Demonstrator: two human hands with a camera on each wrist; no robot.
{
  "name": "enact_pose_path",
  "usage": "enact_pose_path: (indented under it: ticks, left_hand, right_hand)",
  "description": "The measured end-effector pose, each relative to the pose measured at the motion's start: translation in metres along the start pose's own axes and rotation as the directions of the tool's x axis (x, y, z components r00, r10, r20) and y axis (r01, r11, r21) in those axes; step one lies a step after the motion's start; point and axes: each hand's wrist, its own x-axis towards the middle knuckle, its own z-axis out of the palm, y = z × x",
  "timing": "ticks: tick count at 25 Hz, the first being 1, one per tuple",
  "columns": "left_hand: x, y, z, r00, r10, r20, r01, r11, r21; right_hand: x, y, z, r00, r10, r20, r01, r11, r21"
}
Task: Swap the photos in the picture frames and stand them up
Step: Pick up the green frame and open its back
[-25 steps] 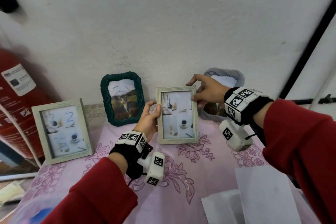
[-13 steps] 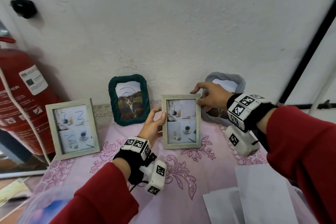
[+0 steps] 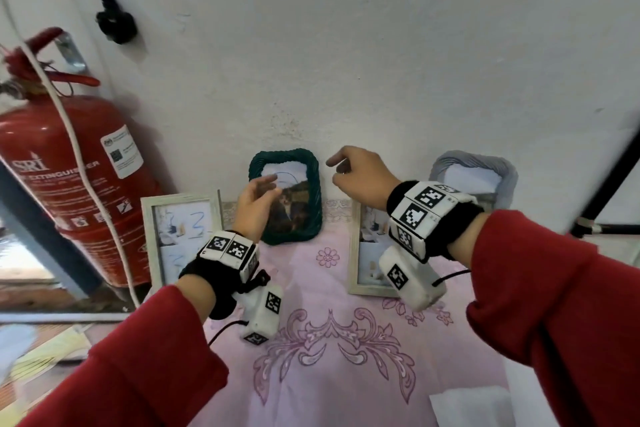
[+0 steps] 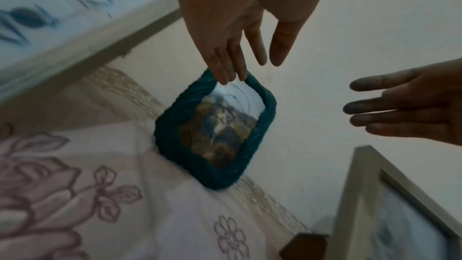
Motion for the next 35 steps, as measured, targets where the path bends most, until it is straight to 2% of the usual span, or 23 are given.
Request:
enact_pose_path:
  ticks: [4,10,14,16,21,25,30,35]
  left_hand:
    - [0.016,-0.005,-0.016,0.997,-0.053,-0.048,0.053,0.999,0.006]
    - [0.022,-0.030,-0.017,0.998,-0.057,-0.033,0.060,0.996,0.071]
    - [0.032,-0.042,-0.022,0.990,-0.135,-0.050,0.138,0.988,0.063]
    - [0.034,-0.045,-0.023,0.987,-0.144,-0.073,0.149,0.987,0.055]
    - [0.029,-0.046,-0.028,0.986,-0.087,-0.140,0.101,0.990,0.096]
    - [0.021,-0.031,-0.028,0.985,0.065,-0.161,-0.035,0.982,0.183]
    - [0.012,0.004,-0.029,0.993,0.084,-0.087,-0.070,0.987,0.146]
    - [-0.006,0.037,-0.028,0.985,0.169,-0.034,-0.162,0.977,0.139]
  right_hand:
    - [0.026,-0.011,0.052,0.997,0.054,0.058,-0.059,0.994,0.086]
    - [0.042,0.016,0.102,0.970,0.243,-0.014,-0.239,0.962,0.136]
    - [0.046,0.027,0.119,0.975,0.220,-0.028,-0.208,0.952,0.224]
    - [0.046,0.030,0.122,0.969,0.235,-0.074,-0.206,0.938,0.279]
    - [0.043,0.026,0.116,0.939,0.267,-0.215,-0.189,0.927,0.323]
    - [0.039,0.010,0.103,0.952,0.181,-0.246,-0.116,0.959,0.258]
    - [0.029,-0.015,0.072,0.943,0.116,-0.312,-0.046,0.974,0.223]
    - [0.011,-0.035,0.039,0.934,0.076,-0.349,0.014,0.968,0.249]
